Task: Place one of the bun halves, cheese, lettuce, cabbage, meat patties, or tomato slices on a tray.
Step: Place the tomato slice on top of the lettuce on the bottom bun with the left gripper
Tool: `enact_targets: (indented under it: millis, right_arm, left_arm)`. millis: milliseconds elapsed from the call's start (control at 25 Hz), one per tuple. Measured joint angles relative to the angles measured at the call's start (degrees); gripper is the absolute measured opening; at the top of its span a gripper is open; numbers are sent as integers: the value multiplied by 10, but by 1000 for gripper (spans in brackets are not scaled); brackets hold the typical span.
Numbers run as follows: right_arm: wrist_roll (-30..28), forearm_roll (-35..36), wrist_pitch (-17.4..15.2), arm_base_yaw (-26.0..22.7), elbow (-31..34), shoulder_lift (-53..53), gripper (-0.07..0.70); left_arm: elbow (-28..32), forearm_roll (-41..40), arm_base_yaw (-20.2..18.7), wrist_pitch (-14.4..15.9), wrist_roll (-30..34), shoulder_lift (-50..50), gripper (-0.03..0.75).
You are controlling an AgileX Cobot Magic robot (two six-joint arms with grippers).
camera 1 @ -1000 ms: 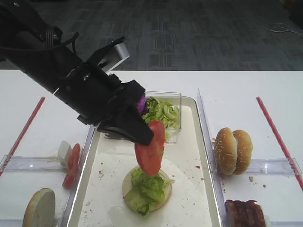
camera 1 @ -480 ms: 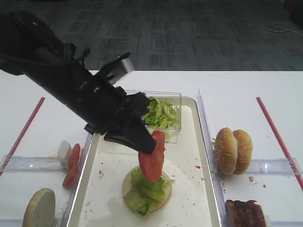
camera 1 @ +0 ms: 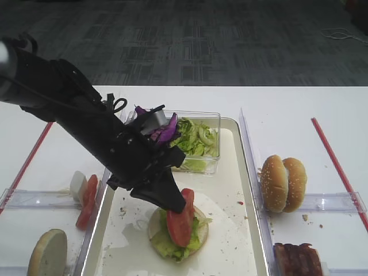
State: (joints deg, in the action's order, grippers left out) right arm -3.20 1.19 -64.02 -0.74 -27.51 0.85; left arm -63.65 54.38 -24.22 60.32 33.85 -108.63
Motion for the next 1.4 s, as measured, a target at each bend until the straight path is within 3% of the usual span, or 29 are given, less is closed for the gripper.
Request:
enact_targets:
  millis: [480,640,1000,1120,1400]
  right_arm:
    - [0,0,0,0,0,0,590]
    - [0,0,0,0,0,0,590]
    - [-1,0,0,0,0,0,590]
    - [-1,0,0,0,0,0,590]
    - [-1,0,0,0,0,0,590]
  left_arm:
    - [-4,-49,0,-6,-38,-5,50]
    - [-4,-58,0,-6,-44,-5,149]
    - [-4,-60,0,-17,-45,-5,510]
    - [-4,-61,0,-23,-46,-5,557]
    - [-4,-61,0,-32,-46,-5,572]
